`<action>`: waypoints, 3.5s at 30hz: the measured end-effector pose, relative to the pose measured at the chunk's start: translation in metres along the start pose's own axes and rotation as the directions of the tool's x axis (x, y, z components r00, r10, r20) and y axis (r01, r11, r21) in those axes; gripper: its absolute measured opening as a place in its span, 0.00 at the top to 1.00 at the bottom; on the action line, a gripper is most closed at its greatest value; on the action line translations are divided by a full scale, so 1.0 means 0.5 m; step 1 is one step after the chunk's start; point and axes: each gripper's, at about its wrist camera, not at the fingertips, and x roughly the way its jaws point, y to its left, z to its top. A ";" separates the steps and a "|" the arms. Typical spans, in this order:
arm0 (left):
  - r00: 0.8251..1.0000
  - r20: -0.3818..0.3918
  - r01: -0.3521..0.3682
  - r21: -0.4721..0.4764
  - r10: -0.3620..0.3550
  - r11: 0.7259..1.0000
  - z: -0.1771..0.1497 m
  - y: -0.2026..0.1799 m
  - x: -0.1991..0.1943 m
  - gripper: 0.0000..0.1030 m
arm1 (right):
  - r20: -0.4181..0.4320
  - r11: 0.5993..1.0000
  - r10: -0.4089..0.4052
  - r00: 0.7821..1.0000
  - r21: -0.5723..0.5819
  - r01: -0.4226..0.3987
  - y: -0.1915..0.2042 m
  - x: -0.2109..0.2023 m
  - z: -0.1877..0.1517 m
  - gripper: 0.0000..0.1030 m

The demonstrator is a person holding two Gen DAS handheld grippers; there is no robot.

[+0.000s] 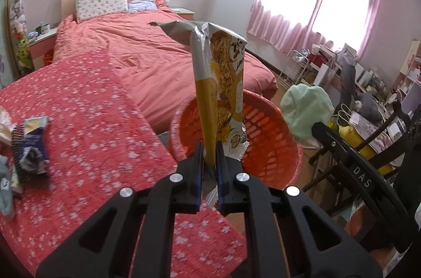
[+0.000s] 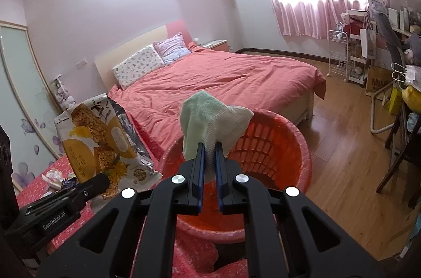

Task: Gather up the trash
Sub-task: 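Carry the snack bag and green cloth over the basket and release both, then move both tools back to the remaining items on the bed, then grasp the blue wrapper with the right tool while the left tool grasps the floral cloth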

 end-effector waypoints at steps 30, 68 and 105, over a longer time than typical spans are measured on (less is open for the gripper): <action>0.997 -0.073 -0.041 -0.031 0.039 0.999 -0.006 0.036 0.108 0.55 | -0.051 0.999 -0.033 0.998 0.021 0.034 -0.017 0.034 0.001 0.62; 0.863 0.034 -0.464 -0.338 0.504 0.818 -0.151 0.502 -0.318 0.37 | -0.289 0.904 0.222 0.931 -0.296 -0.307 0.464 0.089 -0.116 0.61; 0.892 -0.056 -0.417 -0.483 0.449 0.770 -0.184 0.655 -0.265 0.60 | -0.418 0.907 0.167 0.893 -0.290 -0.306 0.532 0.190 -0.189 0.87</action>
